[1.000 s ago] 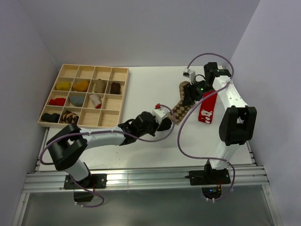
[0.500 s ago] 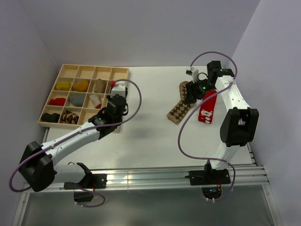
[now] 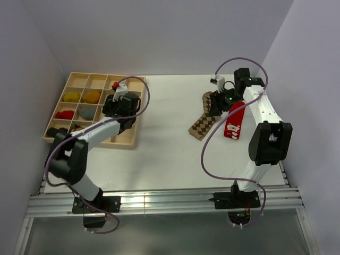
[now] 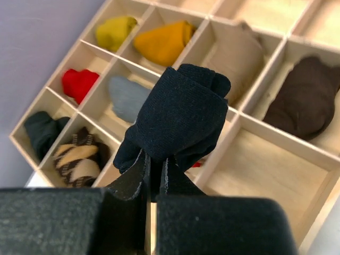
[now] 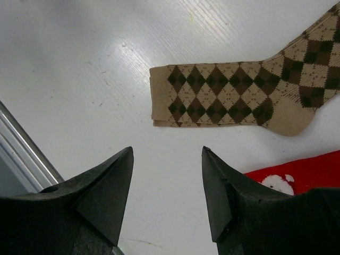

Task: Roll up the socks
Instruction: Roll the sock at the center of the board.

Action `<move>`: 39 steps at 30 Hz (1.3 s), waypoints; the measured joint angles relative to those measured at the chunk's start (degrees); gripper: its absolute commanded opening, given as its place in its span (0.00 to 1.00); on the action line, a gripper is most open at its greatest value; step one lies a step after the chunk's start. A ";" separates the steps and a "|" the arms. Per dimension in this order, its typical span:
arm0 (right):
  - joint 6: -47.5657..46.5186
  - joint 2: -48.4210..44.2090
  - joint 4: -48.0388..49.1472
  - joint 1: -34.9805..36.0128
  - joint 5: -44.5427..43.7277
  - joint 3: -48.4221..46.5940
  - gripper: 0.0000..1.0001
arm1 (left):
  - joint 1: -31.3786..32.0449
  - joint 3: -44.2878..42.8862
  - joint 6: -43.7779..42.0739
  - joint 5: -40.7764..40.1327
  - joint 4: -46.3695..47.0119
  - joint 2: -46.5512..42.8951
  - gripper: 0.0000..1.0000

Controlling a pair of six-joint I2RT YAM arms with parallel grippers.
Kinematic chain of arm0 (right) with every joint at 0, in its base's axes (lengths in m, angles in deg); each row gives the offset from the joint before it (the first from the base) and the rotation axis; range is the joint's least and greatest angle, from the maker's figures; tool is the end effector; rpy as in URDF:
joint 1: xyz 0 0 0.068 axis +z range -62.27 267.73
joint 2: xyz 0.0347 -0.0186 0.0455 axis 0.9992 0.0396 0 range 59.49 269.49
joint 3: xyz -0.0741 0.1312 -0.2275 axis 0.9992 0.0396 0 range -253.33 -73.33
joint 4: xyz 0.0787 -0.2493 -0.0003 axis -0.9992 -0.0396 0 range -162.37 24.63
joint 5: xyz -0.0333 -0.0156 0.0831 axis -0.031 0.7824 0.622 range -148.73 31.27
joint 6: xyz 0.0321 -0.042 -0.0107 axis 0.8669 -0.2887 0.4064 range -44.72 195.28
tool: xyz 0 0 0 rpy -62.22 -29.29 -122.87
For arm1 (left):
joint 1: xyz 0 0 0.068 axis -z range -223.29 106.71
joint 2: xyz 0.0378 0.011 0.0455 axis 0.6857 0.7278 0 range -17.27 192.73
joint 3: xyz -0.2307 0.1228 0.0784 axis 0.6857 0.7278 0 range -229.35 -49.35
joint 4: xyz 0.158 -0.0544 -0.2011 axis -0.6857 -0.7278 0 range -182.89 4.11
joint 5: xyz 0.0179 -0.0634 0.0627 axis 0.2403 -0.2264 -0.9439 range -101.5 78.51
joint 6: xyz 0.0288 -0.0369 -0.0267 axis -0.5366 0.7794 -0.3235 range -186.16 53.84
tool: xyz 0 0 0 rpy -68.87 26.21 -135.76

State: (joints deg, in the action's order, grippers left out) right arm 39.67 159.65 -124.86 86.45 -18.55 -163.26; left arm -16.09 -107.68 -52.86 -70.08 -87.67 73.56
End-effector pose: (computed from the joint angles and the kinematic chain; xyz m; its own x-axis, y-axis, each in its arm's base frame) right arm 0.3538 0.0150 0.2941 -0.6421 -0.4306 -0.6343 -0.7139 0.6373 0.2901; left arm 0.3156 -0.1281 0.2444 -0.3979 0.0697 -0.9148 -0.4938 0.8241 0.2776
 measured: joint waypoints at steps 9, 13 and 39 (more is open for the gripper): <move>-0.07 0.00 0.28 -0.52 -0.31 0.37 0.61 | 0.96 -9.33 4.90 0.92 -3.17 18.45 0.00; -0.24 0.00 0.26 -1.01 -0.55 0.37 0.61 | 2.40 -11.91 6.36 1.46 -6.10 21.77 0.00; -1.81 -0.07 -0.13 -1.77 -1.77 2.32 0.60 | 1.77 -17.18 14.10 30.82 -18.86 20.33 0.00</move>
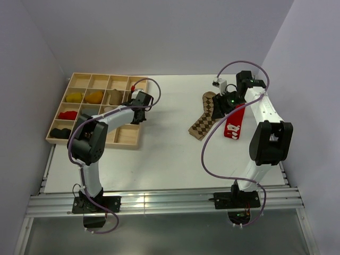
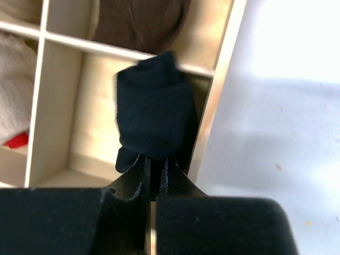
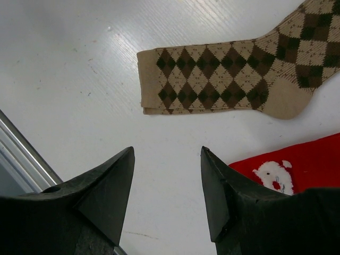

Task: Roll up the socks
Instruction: Roll the sock at the center of the board.

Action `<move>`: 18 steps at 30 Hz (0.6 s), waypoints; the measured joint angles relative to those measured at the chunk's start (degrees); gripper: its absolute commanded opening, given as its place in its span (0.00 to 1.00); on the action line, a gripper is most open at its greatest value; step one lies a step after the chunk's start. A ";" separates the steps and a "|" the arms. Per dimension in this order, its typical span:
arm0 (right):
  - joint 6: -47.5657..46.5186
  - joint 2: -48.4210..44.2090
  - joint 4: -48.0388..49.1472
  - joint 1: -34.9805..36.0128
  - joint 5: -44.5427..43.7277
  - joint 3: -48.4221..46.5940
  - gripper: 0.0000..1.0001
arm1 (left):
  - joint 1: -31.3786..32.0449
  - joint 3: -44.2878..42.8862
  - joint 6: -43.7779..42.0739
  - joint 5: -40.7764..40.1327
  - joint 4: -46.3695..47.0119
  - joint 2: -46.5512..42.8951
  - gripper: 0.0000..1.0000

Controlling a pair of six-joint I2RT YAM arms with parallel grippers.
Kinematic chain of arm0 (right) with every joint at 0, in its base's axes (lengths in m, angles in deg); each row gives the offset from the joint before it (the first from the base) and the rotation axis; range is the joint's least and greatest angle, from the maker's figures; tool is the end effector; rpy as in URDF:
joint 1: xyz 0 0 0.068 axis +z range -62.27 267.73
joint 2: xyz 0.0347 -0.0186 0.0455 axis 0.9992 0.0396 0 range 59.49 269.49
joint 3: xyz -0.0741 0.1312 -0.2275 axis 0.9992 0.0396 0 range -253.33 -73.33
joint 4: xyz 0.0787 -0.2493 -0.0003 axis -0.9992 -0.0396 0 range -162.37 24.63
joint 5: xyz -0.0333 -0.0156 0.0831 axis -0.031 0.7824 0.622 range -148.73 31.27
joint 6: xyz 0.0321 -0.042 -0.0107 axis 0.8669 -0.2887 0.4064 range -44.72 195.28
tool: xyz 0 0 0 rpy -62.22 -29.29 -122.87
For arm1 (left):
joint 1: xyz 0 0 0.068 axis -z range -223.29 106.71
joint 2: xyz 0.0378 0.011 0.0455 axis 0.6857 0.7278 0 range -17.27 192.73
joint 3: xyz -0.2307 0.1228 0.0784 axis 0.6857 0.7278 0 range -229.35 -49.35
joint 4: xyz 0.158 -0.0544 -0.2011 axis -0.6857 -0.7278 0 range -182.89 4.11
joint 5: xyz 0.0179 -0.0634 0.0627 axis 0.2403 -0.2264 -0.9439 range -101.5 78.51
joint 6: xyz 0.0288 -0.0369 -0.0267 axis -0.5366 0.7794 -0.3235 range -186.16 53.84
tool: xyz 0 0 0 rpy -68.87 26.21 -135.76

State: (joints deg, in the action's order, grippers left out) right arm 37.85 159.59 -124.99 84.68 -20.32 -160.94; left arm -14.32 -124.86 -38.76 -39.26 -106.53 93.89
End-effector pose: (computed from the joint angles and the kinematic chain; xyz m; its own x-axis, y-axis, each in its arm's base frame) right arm 0.3504 0.0034 0.2822 -0.6641 -0.4415 -0.6034 -0.6958 0.6603 0.2827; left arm 0.3649 -0.1832 0.1779 -0.7392 -0.0562 -0.6712 -0.1553 0.9839 0.0886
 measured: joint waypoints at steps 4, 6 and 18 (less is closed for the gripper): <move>-0.11 0.00 -0.07 0.00 -0.02 0.00 0.60 | 0.00 -0.15 0.76 1.55 -2.38 -0.57 0.00; -0.15 0.00 -0.09 0.00 -0.02 0.00 0.60 | -0.07 -0.57 0.76 2.45 -3.28 -0.55 0.00; -1.03 0.00 -0.44 0.00 -0.04 0.00 0.60 | -3.96 -1.11 0.83 10.49 -4.26 -0.31 0.47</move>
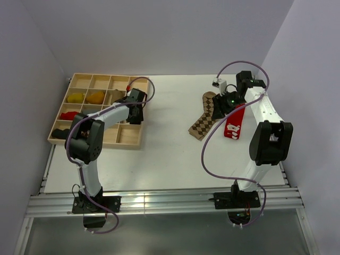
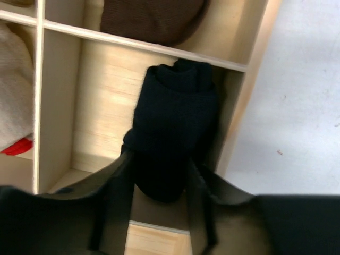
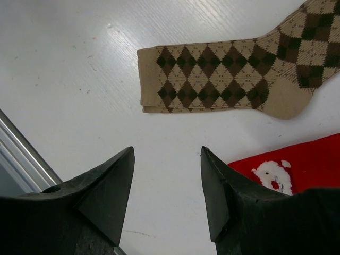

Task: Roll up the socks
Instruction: Roll the sock at the center of the board.

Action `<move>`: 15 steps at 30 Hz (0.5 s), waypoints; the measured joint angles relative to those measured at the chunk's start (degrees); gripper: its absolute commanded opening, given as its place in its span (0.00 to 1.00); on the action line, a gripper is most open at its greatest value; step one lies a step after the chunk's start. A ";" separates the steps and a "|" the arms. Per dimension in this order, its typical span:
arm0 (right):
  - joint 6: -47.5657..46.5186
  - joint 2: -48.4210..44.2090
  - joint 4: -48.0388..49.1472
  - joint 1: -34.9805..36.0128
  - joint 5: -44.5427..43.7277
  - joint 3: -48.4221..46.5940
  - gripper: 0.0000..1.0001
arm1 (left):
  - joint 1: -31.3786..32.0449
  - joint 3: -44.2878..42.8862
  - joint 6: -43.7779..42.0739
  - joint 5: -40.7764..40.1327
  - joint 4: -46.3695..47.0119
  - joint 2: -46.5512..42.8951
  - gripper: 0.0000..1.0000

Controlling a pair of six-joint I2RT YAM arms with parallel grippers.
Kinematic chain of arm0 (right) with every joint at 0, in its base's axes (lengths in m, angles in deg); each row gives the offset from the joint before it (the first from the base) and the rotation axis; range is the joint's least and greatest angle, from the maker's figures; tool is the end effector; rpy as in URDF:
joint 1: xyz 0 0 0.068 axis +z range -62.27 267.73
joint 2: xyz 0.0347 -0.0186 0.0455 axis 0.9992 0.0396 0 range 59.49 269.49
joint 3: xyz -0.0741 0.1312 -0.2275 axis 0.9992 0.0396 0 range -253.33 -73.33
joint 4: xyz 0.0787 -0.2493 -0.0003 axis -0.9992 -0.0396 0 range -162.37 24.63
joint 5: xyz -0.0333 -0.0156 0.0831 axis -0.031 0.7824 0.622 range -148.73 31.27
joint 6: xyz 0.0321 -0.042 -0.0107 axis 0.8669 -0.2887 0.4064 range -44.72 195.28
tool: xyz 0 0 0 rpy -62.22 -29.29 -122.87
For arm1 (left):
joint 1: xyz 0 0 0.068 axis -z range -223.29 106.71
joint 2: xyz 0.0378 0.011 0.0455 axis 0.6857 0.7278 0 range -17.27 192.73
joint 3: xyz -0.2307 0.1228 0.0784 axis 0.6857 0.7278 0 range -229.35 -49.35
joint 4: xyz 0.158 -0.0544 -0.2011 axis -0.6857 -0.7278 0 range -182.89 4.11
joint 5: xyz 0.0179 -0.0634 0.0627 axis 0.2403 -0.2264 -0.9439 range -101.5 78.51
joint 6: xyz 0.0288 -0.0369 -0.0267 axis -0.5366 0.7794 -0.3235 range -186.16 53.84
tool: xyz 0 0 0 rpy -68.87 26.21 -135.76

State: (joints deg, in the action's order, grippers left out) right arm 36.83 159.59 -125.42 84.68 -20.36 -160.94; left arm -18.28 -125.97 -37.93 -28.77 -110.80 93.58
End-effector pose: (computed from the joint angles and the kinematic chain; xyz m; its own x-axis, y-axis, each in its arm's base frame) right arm 0.3497 0.0034 0.2819 -0.6563 -0.4532 -0.6033 -0.7053 0.6525 0.2771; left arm 0.3722 -0.1620 0.1793 -0.8110 -0.1200 -0.5726 -0.1339 0.9908 -0.0180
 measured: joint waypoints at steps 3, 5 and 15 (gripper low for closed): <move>0.00 0.00 0.00 0.00 -0.02 0.00 0.60 | -0.24 -0.02 -0.02 -0.57 0.24 -0.02 0.53; 0.02 0.00 0.00 0.00 -0.02 0.00 0.60 | -0.26 0.00 -0.09 -0.98 0.26 -0.15 0.55; 0.09 0.04 -0.04 0.00 -0.02 -0.90 0.61 | -0.74 -1.01 -1.46 0.57 0.20 -2.64 0.60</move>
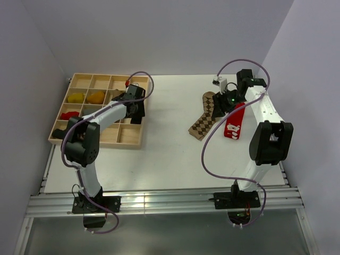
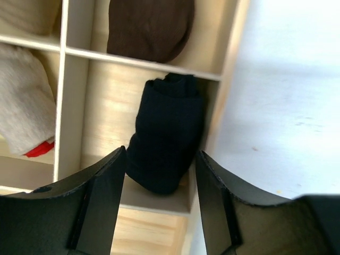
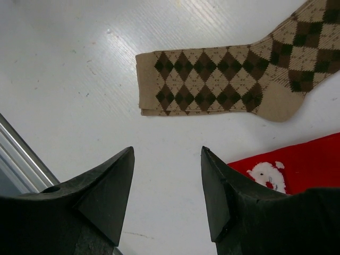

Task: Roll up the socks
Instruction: Roll the sock at the center of the board.

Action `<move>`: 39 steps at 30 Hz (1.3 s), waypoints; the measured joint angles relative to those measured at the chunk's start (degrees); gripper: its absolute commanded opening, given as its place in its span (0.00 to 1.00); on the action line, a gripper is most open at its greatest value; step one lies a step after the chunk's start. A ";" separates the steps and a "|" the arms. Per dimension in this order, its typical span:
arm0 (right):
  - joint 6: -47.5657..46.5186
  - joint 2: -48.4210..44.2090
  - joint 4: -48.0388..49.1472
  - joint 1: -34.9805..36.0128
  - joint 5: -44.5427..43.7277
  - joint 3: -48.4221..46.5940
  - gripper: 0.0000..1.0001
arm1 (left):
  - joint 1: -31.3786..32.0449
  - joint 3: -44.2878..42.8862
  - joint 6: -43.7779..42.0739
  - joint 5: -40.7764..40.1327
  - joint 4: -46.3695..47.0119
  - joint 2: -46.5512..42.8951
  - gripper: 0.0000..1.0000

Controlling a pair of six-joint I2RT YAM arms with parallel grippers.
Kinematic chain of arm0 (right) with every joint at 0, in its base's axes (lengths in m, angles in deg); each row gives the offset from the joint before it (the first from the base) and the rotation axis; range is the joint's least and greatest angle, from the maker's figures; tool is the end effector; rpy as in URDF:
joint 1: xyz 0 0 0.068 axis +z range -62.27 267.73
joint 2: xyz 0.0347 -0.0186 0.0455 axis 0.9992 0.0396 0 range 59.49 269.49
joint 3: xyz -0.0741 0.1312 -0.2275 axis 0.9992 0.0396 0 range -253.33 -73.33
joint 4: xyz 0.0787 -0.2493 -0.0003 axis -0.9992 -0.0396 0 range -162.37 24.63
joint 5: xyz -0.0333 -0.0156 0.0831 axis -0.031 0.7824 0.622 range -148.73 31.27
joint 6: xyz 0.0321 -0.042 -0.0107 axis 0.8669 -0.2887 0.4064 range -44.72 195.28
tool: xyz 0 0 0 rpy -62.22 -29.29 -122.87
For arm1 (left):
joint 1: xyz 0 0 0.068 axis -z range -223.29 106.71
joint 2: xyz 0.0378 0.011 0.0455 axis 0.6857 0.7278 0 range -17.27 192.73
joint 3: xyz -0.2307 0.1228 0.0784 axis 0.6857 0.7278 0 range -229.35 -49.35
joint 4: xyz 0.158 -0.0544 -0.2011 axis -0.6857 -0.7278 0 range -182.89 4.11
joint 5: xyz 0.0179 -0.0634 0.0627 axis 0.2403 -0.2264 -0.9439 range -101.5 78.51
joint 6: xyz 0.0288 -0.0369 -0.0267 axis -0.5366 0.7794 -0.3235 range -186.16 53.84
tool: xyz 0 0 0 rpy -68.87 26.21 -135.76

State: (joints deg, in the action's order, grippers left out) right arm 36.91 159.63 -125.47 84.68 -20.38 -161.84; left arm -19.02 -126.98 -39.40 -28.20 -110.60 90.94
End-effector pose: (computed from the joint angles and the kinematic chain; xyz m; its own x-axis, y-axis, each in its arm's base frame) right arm 0.3511 0.0033 0.2861 -0.6487 -0.4529 -0.6116 -0.7082 0.6535 0.2672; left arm 0.3739 -0.1574 0.2025 -0.7791 -0.1217 -0.6149 -0.1191 0.9918 -0.0454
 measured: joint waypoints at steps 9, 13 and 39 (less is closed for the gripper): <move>0.17 0.50 1.31 0.35 -2.78 -1.31 0.61 | 0.00 -1.05 -1.09 1.62 0.37 -6.21 0.59; 0.24 -0.52 6.08 2.62 -7.67 5.70 0.61 | 0.00 0.85 -0.61 3.13 2.60 -12.59 0.59; 1.46 -2.89 27.10 25.24 -27.17 25.51 0.62 | -0.20 7.96 1.81 9.51 14.38 -27.39 0.59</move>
State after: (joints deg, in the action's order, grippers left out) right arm 38.38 156.75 -98.37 109.92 -47.55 -136.33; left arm -19.22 -119.02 -37.58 -18.70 -96.22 63.55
